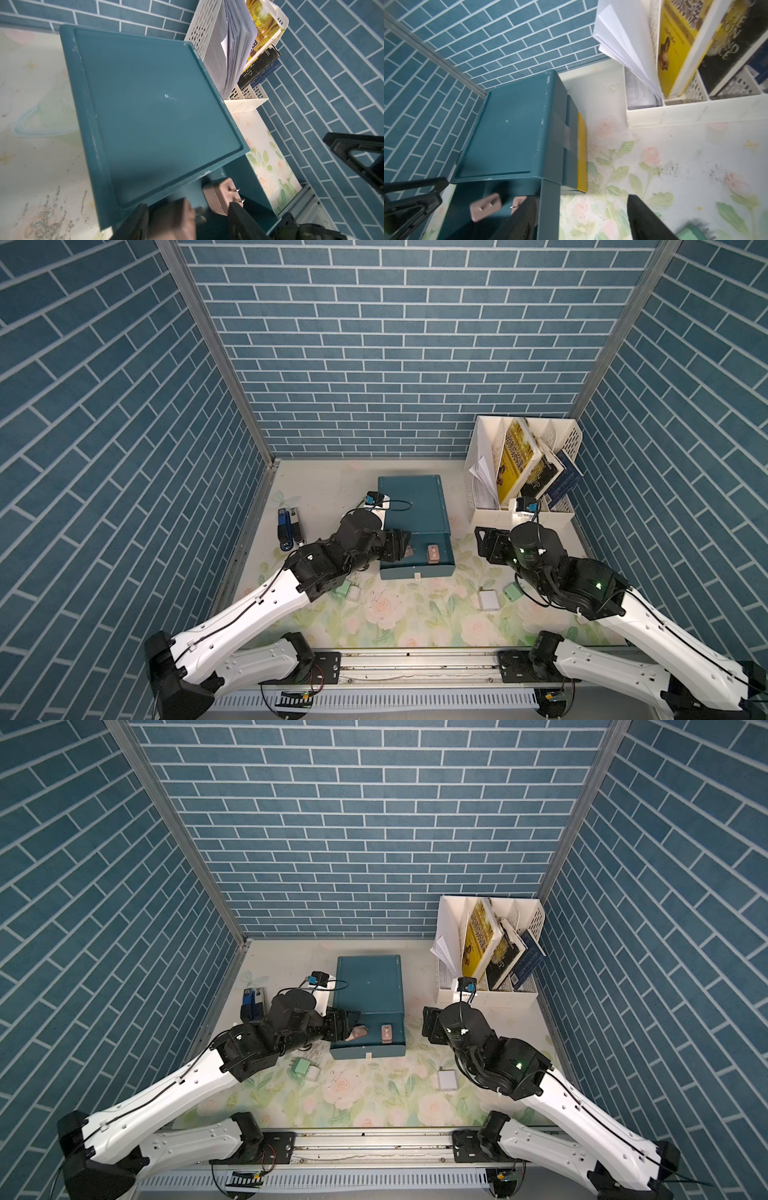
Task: Place the plugs into the drawer by color
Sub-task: Place the plug in the drawer, then close the drawer in the storage box.
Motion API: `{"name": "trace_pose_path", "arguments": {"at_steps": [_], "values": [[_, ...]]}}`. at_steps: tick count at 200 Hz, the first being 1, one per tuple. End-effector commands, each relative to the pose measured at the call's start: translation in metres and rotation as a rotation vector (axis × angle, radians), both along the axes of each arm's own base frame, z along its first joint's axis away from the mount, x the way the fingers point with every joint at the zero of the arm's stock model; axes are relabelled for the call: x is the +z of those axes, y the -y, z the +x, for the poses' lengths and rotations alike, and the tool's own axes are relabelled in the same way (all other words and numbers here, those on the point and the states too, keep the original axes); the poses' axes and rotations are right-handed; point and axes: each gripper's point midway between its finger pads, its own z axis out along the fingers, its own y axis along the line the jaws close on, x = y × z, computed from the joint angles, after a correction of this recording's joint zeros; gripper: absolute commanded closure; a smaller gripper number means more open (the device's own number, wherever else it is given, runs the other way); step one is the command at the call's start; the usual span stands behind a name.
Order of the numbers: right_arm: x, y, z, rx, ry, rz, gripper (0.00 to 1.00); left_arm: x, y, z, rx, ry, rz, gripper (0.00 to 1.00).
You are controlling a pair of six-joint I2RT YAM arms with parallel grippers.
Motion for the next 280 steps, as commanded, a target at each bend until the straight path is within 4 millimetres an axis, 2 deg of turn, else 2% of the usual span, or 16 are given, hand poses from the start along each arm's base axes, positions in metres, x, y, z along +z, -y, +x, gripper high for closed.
{"name": "trace_pose_path", "arguments": {"at_steps": [1,25,41,61,84,109,141,170,191,235,280], "values": [[0.013,-0.032,-0.012,0.159,0.037,0.027,0.26,0.036,-0.004,0.005,0.018,0.089,-0.008,0.27],[0.003,-0.068,-0.041,0.300,0.041,-0.005,0.30,0.053,-0.022,0.023,0.141,0.141,0.054,0.21],[-0.007,-0.090,-0.065,0.374,0.050,-0.045,0.30,0.050,-0.035,0.036,0.227,0.151,0.108,0.19],[-0.018,-0.112,-0.092,0.439,0.050,-0.074,0.31,0.034,-0.041,0.050,0.271,0.122,0.143,0.20],[-0.038,-0.132,-0.113,0.491,0.014,-0.051,0.32,0.011,-0.047,0.061,0.294,0.077,0.168,0.24],[-0.061,-0.144,-0.122,0.495,-0.033,-0.021,0.35,-0.014,-0.054,0.071,0.299,0.016,0.161,0.29],[-0.084,-0.146,-0.104,0.375,-0.063,-0.040,0.42,-0.030,-0.048,0.076,0.256,-0.004,0.138,0.29],[-0.095,-0.148,-0.077,0.303,-0.089,-0.046,0.56,-0.046,-0.046,0.081,0.244,-0.029,0.171,0.36],[-0.089,-0.154,-0.061,0.285,-0.066,-0.044,0.60,-0.050,-0.046,0.082,0.236,-0.025,0.171,0.39],[-0.077,-0.167,-0.028,0.233,-0.014,-0.071,0.61,-0.054,-0.042,0.082,0.200,-0.009,0.174,0.51],[-0.080,-0.161,0.004,0.142,-0.006,-0.091,0.62,-0.060,-0.041,0.082,0.187,-0.009,0.189,0.58]]}}
